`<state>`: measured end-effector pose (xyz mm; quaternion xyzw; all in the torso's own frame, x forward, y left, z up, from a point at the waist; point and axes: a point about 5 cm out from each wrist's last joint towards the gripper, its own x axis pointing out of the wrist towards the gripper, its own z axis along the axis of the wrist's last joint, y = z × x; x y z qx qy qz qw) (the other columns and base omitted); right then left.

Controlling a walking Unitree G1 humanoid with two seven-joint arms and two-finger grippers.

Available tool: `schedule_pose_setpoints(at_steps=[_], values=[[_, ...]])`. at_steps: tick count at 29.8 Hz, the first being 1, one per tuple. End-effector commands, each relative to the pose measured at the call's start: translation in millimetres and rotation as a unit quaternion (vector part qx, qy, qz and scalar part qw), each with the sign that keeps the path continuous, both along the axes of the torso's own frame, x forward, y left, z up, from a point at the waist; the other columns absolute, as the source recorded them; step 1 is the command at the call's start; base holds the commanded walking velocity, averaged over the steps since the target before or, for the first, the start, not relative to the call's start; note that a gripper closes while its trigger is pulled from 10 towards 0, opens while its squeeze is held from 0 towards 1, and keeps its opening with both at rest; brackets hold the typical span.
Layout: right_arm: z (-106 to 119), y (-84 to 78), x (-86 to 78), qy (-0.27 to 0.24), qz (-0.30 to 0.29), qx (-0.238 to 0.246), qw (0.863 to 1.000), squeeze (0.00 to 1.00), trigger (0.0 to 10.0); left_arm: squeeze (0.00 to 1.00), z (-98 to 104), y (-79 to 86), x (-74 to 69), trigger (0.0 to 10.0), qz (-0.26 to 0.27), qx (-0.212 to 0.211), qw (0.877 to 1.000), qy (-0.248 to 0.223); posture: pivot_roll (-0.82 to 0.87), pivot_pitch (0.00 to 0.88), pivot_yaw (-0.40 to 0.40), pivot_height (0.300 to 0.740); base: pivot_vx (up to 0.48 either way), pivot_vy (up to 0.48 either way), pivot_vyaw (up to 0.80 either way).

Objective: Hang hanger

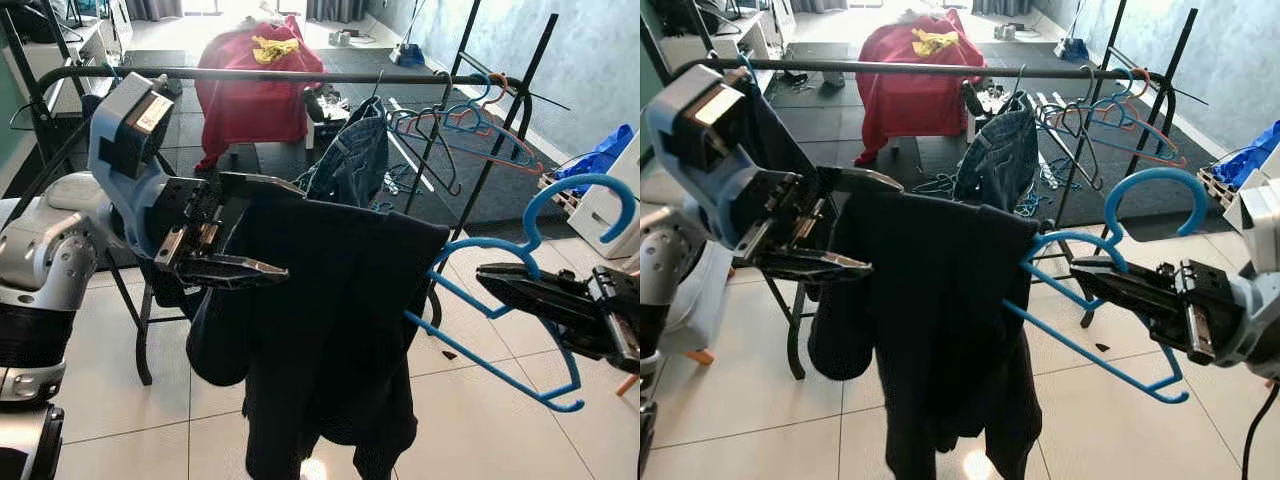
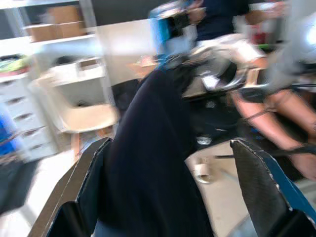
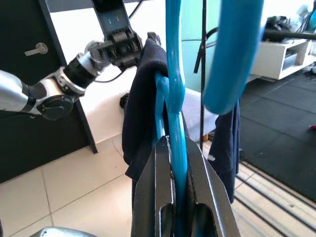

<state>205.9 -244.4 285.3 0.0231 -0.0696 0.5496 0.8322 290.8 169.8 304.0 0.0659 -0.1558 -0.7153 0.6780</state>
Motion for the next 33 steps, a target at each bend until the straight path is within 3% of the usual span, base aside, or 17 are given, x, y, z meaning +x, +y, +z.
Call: schedule_pose_setpoints(at_steps=[1, 5, 6, 16, 20, 21, 23, 24, 25, 26, 33], values=[[14, -3.5, -4.3, -0.031, 0.003, 0.009, 0.999, 0.00, 0.0, 1.00, -12, 1.0, 5.1, 10.0, 0.023, -0.006, 1.000, 0.014, -0.07, 0.084, -0.036, 0.740, 0.000, 0.000, 0.00], [18, -4.5, -5.1, -0.036, 0.004, 0.009, 0.999, 0.00, 0.0, 1.00, -23, 1.3, 9.0, 10.0, 0.046, -0.010, 0.999, 0.022, -0.07, 0.083, -0.038, 0.740, 0.000, 0.000, 0.00], [19, -4.7, -5.2, -0.037, 0.005, 0.010, 0.999, 0.00, 0.0, 0.00, -28, 0.6, 11.2, 10.0, 0.055, -0.010, 0.998, 0.027, -0.08, 0.083, -0.037, 0.740, 0.000, 0.000, 0.00], [20, -5.3, -5.4, -0.037, 0.006, 0.011, 0.999, 0.00, 0.0, 0.00, -35, -0.8, 13.6, 10.0, 0.059, -0.023, 0.997, 0.040, -0.08, 0.083, -0.037, 0.740, 0.000, 0.000, 0.00], [20, -5.8, -4.6, -0.038, 0.006, 0.010, 0.999, 0.00, 0.0, 0.00, -39, -17.2, -4.7, 10.0, -0.018, -0.045, 0.997, 0.066, -0.08, 0.081, -0.039, 0.740, 0.000, 0.000, 0.00], [21, -5.7, -4.4, -0.038, 0.006, 0.010, 0.999, 0.00, 0.0, 0.00, -43, -23.8, -11.3, 7.8, -0.044, -0.047, 0.995, 0.074, -0.08, 0.076, -0.040, 0.740, 0.000, 0.000, 0.00], [21, -5.7, -4.4, -0.038, 0.006, 0.010, 0.999, 0.00, 0.0, 0.00, -43, -23.8, -11.3, 7.8, -0.044, -0.047, 0.995, 0.074, -0.08, 0.076, -0.040, 0.740, 0.000, 0.000, 0.00], [21, -5.7, -4.2, -0.039, 0.006, 0.010, 0.999, 0.00, 0.0, 0.00, -45, -27.8, -15.1, 2.8, -0.058, -0.048, 0.994, 0.077, -0.08, 0.076, -0.040, 0.740, 0.000, 0.000, 0.00], [21, -5.7, -4.2, -0.039, 0.006, 0.010, 0.999, 0.00, 0.0, 0.00, -45, -27.8, -15.1, 2.8, -0.058, -0.048, 0.994, 0.077, -0.08, 0.076, -0.040, 0.740, 0.000, 0.000, 0.00], [21, -5.7, -4.1, -0.039, 0.005, 0.010, 0.999, 0.00, 0.0, 0.00, -48, -30.2, -17.3, 0.0, -0.066, -0.043, 0.994, 0.079, -0.08, 0.076, -0.040, 0.740, 0.000, 0.000, 0.00], [22, -6.6, -4.1, -0.040, 0.003, 0.010, 0.999, 0.00, 0.0, 0.00, -51, -29.0, -14.5, 0.0, -0.056, -0.031, 0.995, 0.076, -0.08, 0.070, -0.039, 0.740, 0.000, 0.000, 0.00]])
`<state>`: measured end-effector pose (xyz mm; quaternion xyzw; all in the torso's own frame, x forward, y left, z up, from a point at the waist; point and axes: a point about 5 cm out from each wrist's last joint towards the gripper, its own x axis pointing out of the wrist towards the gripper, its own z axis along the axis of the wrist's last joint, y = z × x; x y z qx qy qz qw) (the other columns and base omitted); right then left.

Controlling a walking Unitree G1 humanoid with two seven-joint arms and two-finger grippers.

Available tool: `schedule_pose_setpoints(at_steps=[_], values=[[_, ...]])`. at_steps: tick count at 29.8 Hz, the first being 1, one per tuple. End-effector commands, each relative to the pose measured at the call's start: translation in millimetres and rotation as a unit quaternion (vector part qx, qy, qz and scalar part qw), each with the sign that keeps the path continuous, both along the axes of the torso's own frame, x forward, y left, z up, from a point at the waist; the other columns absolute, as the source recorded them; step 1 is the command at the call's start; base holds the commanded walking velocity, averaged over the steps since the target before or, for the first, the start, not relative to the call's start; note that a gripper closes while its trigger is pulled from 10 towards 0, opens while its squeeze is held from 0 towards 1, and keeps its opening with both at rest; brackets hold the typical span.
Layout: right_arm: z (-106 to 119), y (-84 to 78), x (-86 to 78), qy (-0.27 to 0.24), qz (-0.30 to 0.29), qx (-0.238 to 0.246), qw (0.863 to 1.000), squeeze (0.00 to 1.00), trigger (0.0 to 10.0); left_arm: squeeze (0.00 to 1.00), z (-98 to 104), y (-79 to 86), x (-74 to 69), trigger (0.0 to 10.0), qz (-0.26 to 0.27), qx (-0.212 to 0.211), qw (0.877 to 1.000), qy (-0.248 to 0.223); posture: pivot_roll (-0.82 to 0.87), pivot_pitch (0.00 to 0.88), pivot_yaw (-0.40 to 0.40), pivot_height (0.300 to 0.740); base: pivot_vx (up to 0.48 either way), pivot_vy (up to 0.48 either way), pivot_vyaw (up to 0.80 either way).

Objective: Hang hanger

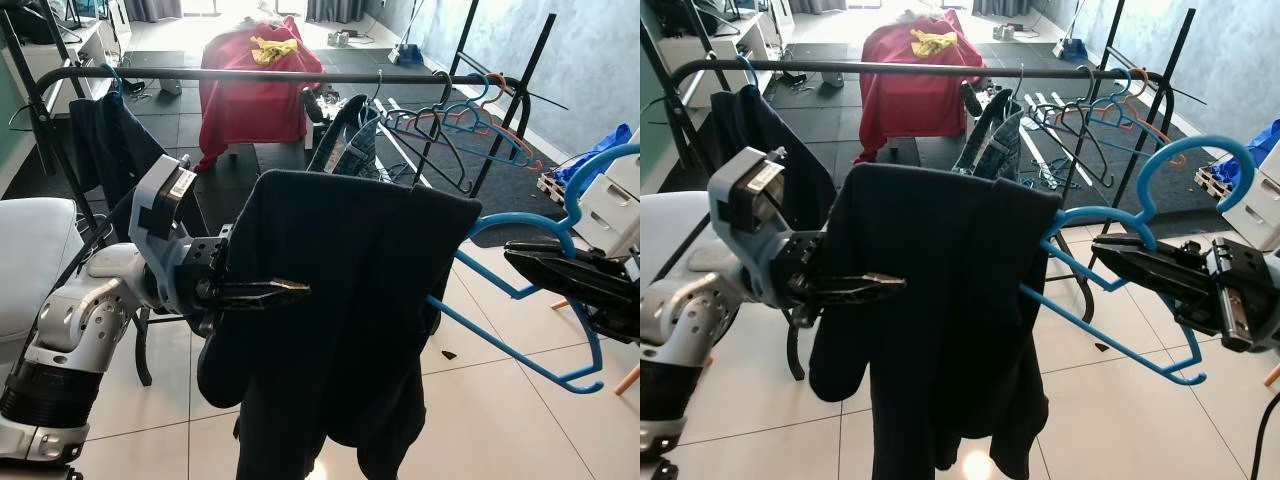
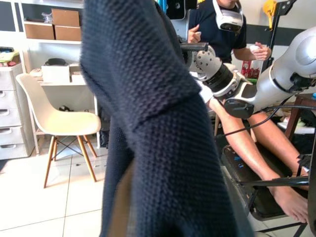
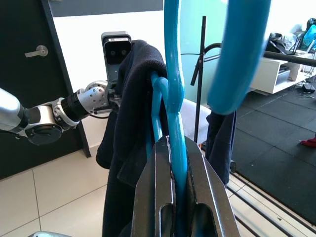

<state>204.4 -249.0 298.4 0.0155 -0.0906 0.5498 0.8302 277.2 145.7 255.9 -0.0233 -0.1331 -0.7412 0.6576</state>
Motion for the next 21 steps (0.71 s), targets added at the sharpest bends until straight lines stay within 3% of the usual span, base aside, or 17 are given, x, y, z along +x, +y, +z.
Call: schedule_pose_setpoints(at_steps=[1, 7, 10, 12, 13, 14, 15, 16, 17, 19, 20, 21], values=[[9, -2.0, -2.5, -0.019, 0.003, 0.005, 1.000, 0.00, 0.0, 0.00, -5, -4.8, -0.3, 0.0, -0.009, 0.012, 1.000, -0.003, -0.08, 0.070, -0.039, 0.740, 0.000, 0.000, 0.00], [9, -1.3, -2.0, -0.021, 0.001, 0.007, 1.000, 0.00, 0.0, 0.00, -10, -5.5, 1.7, 0.0, 0.010, 0.026, 1.000, -0.007, -0.08, 0.076, -0.038, 0.740, 0.000, 0.000, 0.00], [7, -5.2, -2.3, -0.013, -0.014, -0.002, 1.000, 0.00, 0.0, 0.00, -4, 3.6, 9.8, 0.0, 0.051, 0.019, 0.998, -0.012, -0.08, 0.082, -0.040, 0.740, 0.000, 0.000, 0.00], [7, -5.2, -2.3, -0.013, -0.014, -0.002, 1.000, 0.00, 0.0, 0.00, -4, 3.6, 9.8, 0.0, 0.051, 0.019, 0.998, -0.012, -0.08, 0.082, -0.040, 0.740, 0.000, 0.000, 0.00], [1, -9.7, -1.5, -0.002, -0.033, -0.018, 0.999, 0.00, 0.0, 0.00, 2, 12.3, 18.0, 0.0, 0.092, 0.009, 0.996, -0.018, -0.08, 0.083, -0.042, 0.740, 0.000, 0.000, 0.00], [1, -9.7, -1.5, -0.002, -0.033, -0.018, 0.999, 0.00, 0.0, 0.00, 2, 12.3, 18.0, 0.0, 0.092, 0.009, 0.996, -0.018, -0.08, 0.083, -0.042, 0.740, 0.000, 0.000, 0.00], [-10, -15.6, -0.4, 0.023, -0.059, -0.046, 0.997, 0.00, 0.0, 0.00, 10, 26.0, 29.9, 0.0, 0.148, -0.012, 0.989, -0.022, -0.08, 0.083, -0.042, 0.740, 0.000, 0.000, 0.00], [-10, -15.6, -0.4, 0.023, -0.059, -0.046, 0.997, 0.00, 0.0, 0.00, 10, 26.0, 29.9, 0.0, 0.148, -0.012, 0.989, -0.022, -0.08, 0.083, -0.042, 0.740, 0.000, 0.000, 0.00], [-27, -22.1, 0.7, 0.058, -0.087, -0.082, 0.991, 0.00, 0.0, 0.00, 18, 40.2, 41.6, 0.0, 0.208, -0.035, 0.977, -0.021, -0.08, 0.083, -0.042, 0.740, 0.000, 0.000, 0.00], [-27, -22.1, 0.7, 0.058, -0.087, -0.082, 0.991, 0.00, 0.0, 0.00, 18, 40.2, 41.6, 0.0, 0.208, -0.035, 0.977, -0.021, -0.08, 0.083, -0.042, 0.740, 0.000, 0.000, 0.00], [-54, -30.7, 0.7, 0.112, -0.118, -0.125, 0.979, 0.00, 0.0, 0.00, 27, 58.8, 54.7, 0.0, 0.281, -0.078, 0.956, -0.007, -0.08, 0.083, -0.042, 0.740, 0.000, 0.000, 0.00], [-54, -30.7, 0.7, 0.112, -0.118, -0.125, 0.979, 0.00, 0.0, 0.00, 27, 58.8, 54.7, 0.0, 0.281, -0.078, 0.956, -0.007, -0.08, 0.083, -0.042, 0.740, 0.000, 0.000, 0.00]])
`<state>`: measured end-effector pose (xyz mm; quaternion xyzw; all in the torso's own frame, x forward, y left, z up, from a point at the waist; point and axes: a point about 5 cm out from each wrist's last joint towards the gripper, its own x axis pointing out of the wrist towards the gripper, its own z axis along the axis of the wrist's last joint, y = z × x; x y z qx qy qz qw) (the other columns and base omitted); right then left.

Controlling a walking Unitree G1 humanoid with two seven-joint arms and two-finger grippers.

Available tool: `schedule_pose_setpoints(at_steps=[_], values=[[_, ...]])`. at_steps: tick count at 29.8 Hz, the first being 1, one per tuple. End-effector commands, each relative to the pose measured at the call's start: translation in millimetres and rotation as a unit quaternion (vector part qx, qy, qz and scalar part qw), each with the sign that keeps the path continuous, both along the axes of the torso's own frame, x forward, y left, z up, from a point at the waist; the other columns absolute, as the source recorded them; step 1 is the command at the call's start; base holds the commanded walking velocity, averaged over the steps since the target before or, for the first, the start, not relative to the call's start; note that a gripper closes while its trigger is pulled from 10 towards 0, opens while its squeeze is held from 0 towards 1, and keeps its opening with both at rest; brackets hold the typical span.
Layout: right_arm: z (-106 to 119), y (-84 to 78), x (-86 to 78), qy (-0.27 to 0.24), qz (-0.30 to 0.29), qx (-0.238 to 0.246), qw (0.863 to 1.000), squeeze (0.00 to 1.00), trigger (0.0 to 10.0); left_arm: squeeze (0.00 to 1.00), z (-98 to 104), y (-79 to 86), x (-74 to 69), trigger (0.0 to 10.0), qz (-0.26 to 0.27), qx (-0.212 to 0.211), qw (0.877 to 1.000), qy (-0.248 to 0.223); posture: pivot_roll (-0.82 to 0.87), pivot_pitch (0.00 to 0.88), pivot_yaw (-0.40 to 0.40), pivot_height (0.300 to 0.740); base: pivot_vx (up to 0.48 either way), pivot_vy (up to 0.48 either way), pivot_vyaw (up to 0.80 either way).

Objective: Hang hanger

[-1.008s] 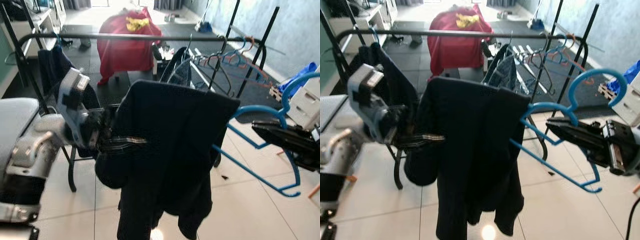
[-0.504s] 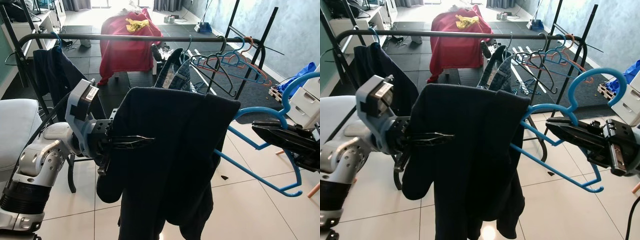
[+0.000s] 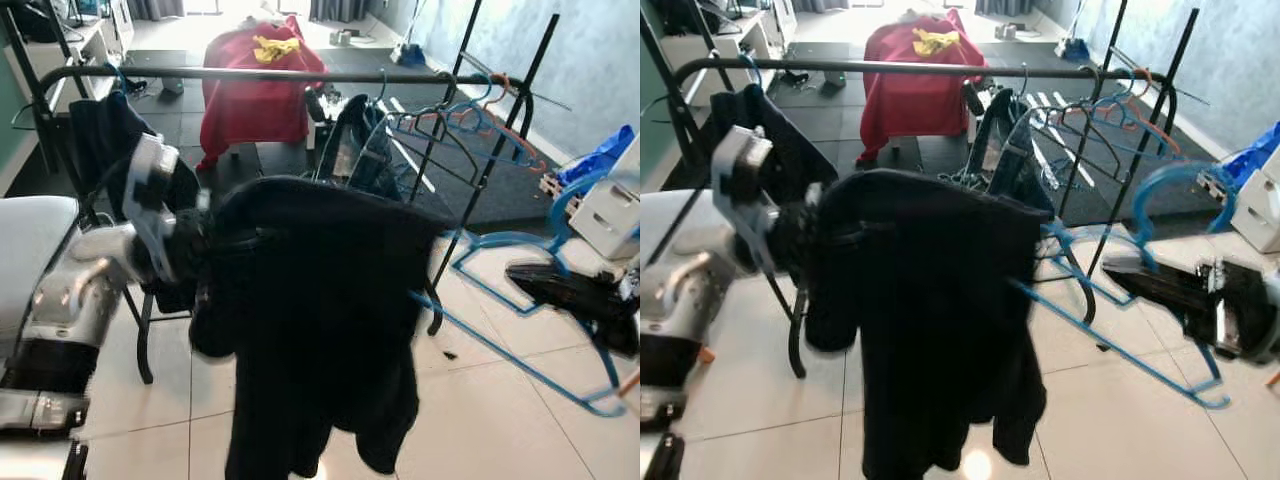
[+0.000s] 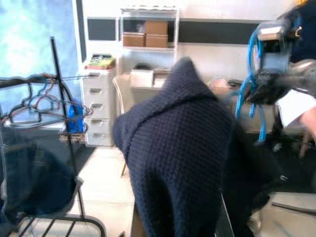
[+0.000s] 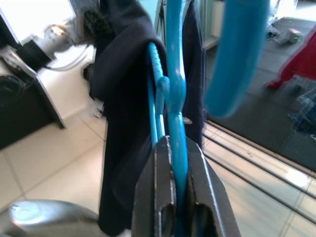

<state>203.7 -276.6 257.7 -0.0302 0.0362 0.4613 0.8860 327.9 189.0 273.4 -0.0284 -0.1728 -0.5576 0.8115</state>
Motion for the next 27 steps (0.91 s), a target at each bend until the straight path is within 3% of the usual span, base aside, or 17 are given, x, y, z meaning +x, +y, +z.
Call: schedule_pose_setpoints(at_steps=[1, 2, 4, 6, 8, 9, 11, 12, 13, 16, 17, 18, 19, 20, 23, 26, 27], values=[[-41, -10.6, -1.9, 0.082, -0.038, -0.054, 0.994, 0.00, 0.0, 0.00, 13, 30.5, 12.7, 0.0, 0.107, -0.072, 0.992, 0.003, -0.08, 0.089, -0.041, 0.740, 0.000, 0.000, 0.00], [-41, -10.6, -1.9, 0.082, -0.038, -0.054, 0.994, 0.00, 0.0, 0.00, 13, 30.5, 12.7, 0.0, 0.107, -0.072, 0.992, 0.003, -0.08, 0.089, -0.041, 0.740, 0.000, 0.000, 0.00], [-77, -19.0, -10.0, 0.148, -0.069, -0.074, 0.984, 0.00, 0.0, 0.00, 10, 46.5, 20.1, 0.0, 0.168, -0.122, 0.978, 0.026, -0.08, 0.089, -0.041, 0.740, 0.000, 0.000, 0.00], [-77, -19.0, -10.0, 0.148, -0.069, -0.074, 0.984, 0.00, 0.0, 0.00, 10, 46.5, 20.1, 0.0, 0.168, -0.122, 0.978, 0.026, -0.08, 0.089, -0.041, 0.740, 0.000, 0.000, 0.00], [-102, -28.3, -11.9, 0.169, -0.126, -0.083, 0.974, 0.00, 0.0, 0.00, -7, 55.6, 21.5, 0.0, 0.204, -0.135, 0.968, 0.056, -0.08, 0.090, -0.043, 0.740, 0.000, 0.000, 0.00], [-111, -33.3, -9.0, 0.161, -0.177, -0.073, 0.968, 0.00, 10.0, 0.00, -21, 58.9, 21.4, 0.0, 0.226, -0.135, 0.961, 0.081, -0.08, 0.091, -0.044, 0.740, 0.000, 0.000, 0.00], [-111, -33.3, -9.0, 0.161, -0.177, -0.073, 0.968, 0.00, 10.0, 0.00, -21, 58.9, 21.4, 0.0, 0.226, -0.135, 0.961, 0.081, -0.08, 0.091, -0.044, 0.740, 0.000, 0.000, 0.00], [-126, -37.0, -5.2, 0.163, -0.240, -0.060, 0.955, 0.00, 10.0, 0.00, -43, 58.7, 20.7, 3.9, 0.256, -0.108, 0.954, 0.109, -0.08, 0.091, -0.044, 0.740, 0.000, 0.000, 0.00], [-143, -34.5, -4.0, 0.163, -0.287, -0.044, 0.943, 0.00, 10.0, 0.00, -72, 55.6, 18.7, 10.0, 0.292, -0.070, 0.942, 0.150, -0.08, 0.091, -0.044, 0.740, 0.000, 0.000, 0.00], [-159, -30.4, -4.8, 0.169, -0.319, -0.037, 0.932, 0.00, 10.0, 0.00, -99, 53.0, 16.1, 10.0, 0.321, -0.043, 0.928, 0.183, -0.07, 0.091, -0.039, 0.740, 0.000, 0.000, 0.00], [-175, -27.1, -7.0, 0.182, -0.349, -0.029, 0.919, 0.00, 10.0, 0.00, -123, 49.1, 11.8, 10.0, 0.349, -0.022, 0.911, 0.217, -0.08, 0.092, -0.036, 0.740, 0.000, 0.000, 0.00], [-175, -27.1, -7.0, 0.182, -0.349, -0.029, 0.919, 0.00, 10.0, 0.00, -123, 49.1, 11.8, 10.0, 0.349, -0.022, 0.911, 0.217, -0.08, 0.092, -0.036, 0.740, 0.000, 0.000, 0.00], [-191, -25.2, -11.3, 0.188, -0.381, -0.027, 0.905, 0.00, 10.0, 0.00, -150, 44.0, 4.0, 10.0, 0.380, 0.022, 0.892, 0.244, -0.07, 0.092, -0.035, 0.740, 0.000, 0.000, 0.00], [-191, -25.2, -11.3, 0.188, -0.381, -0.027, 0.905, 0.00, 10.0, 0.00, -150, 44.0, 4.0, 10.0, 0.380, 0.022, 0.892, 0.244, -0.07, 0.092, -0.035, 0.740, 0.000, 0.000, 0.00], [-231, -23.3, -33.6, 0.209, -0.475, -0.025, 0.854, 0.00, 10.0, 0.00, -229, 31.3, -45.6, 10.0, 0.458, 0.101, 0.817, 0.336, -0.06, 0.095, -0.031, 0.740, 0.000, 0.000, 0.74], [-236, -22.6, -37.8, 0.210, -0.487, -0.025, 0.847, 0.00, 10.0, 0.00, -240, 29.1, -56.0, 10.0, 0.468, 0.121, 0.806, 0.342, -0.06, 0.095, -0.031, 0.740, 0.000, 0.000, 0.74], [-242, -20.0, -41.3, 0.215, -0.496, -0.008, 0.841, 0.00, 10.0, 0.00, -251, 28.6, -65.6, 10.0, 0.483, 0.123, 0.792, 0.353, -0.05, 0.094, -0.033, 0.740, 0.000, 0.000, 0.74]])
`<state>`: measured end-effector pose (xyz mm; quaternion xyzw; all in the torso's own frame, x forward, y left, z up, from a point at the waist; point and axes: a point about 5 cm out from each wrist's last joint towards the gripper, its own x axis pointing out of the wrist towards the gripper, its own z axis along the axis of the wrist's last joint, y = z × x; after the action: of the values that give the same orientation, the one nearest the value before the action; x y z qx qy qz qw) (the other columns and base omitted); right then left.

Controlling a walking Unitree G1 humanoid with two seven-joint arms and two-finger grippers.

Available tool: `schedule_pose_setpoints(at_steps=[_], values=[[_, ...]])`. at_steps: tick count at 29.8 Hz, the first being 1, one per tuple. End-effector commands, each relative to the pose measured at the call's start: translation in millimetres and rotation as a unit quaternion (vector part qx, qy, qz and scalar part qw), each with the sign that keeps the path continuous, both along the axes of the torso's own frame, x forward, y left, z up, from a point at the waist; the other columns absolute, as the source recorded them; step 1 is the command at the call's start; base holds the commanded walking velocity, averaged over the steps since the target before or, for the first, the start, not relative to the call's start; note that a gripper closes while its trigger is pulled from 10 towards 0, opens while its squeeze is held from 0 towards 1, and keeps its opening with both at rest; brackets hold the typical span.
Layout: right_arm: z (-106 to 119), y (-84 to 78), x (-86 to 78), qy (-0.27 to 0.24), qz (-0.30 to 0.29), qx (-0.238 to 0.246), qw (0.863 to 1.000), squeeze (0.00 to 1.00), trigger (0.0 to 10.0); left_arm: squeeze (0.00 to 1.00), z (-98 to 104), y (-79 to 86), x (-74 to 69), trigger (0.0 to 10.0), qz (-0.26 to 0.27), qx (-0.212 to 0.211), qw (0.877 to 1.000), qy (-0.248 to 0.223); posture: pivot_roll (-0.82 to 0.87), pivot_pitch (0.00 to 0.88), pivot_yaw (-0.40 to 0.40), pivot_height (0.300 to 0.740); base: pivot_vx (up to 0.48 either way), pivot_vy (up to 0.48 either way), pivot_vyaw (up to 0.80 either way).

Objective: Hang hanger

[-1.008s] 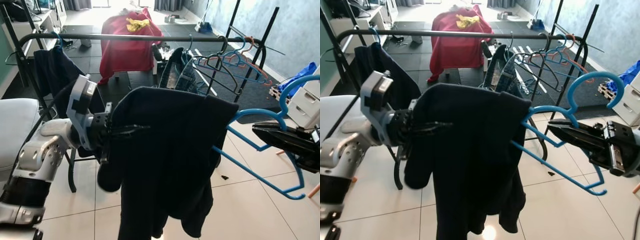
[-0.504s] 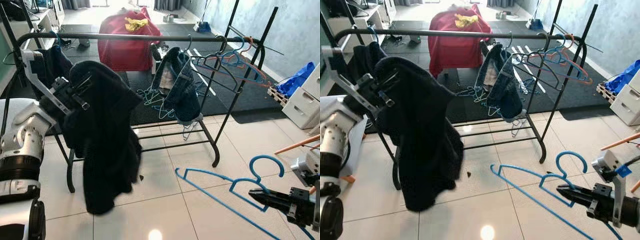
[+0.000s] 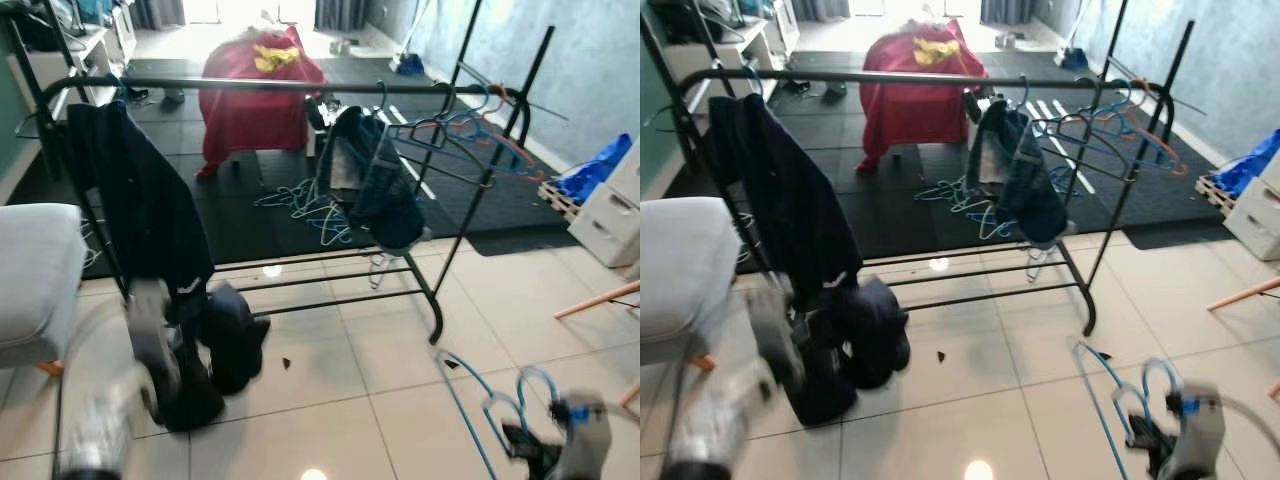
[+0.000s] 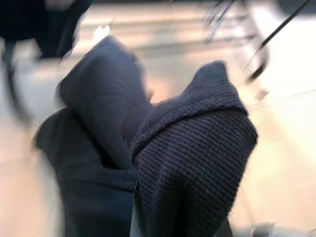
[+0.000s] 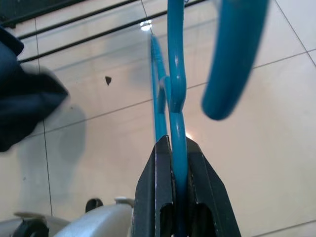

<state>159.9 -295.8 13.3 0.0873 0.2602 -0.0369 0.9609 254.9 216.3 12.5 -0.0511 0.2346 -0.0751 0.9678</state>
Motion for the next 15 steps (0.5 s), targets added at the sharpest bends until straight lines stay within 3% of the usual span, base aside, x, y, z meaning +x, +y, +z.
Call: schedule_pose_setpoints(at_steps=[1, 2, 5, 7, 9, 15], values=[[2, -0.8, 2.6, -0.020, -0.009, -0.006, 1.000, 0.00, 10.0, 0.00, 10, 1.2, 7.5, 10.0, 0.012, 0.015, 0.999, -0.032, -0.05, 0.094, -0.033, 0.740, 0.000, 0.000, 0.74], [-3, 3.8, 1.3, -0.033, -0.019, 0.013, 0.999, 0.00, 10.0, 0.00, 2, 2.5, 0.2, 10.0, 0.038, 0.015, 0.999, -0.027, -0.05, 0.092, -0.033, 0.740, 0.000, 0.000, 0.74], [-7, 7.1, 0.9, -0.042, -0.026, 0.026, 0.998, 0.00, 10.0, 0.00, -3, 3.6, -3.8, 10.0, 0.057, 0.011, 0.998, -0.025, -0.05, 0.092, -0.033, 0.740, 0.000, 0.000, 0.74], [-11, 8.6, 3.3, -0.043, -0.048, 0.032, 0.997, 0.00, 10.0, 0.00, -14, 4.5, -10.6, 10.0, 0.110, -0.053, 0.992, -0.024, -0.05, 0.082, -0.027, 0.740, 0.000, 0.000, 0.73], [-12, 8.3, 4.5, -0.040, -0.053, 0.033, 0.997, 0.00, 10.0, 0.00, -18, 3.9, -11.0, 10.0, 0.112, -0.063, 0.992, -0.019, -0.04, 0.076, -0.036, 0.740, 0.000, 0.000, 0.73], [-19, 9.8, 8.0, -0.039, -0.059, 0.032, 0.997, 0.00, 10.0, 0.00, -19, -1.7, -10.9, 10.0, 0.092, -0.034, 0.995, -0.013, -0.03, 0.060, -0.040, 0.740, 0.000, 0.000, 0.72]])
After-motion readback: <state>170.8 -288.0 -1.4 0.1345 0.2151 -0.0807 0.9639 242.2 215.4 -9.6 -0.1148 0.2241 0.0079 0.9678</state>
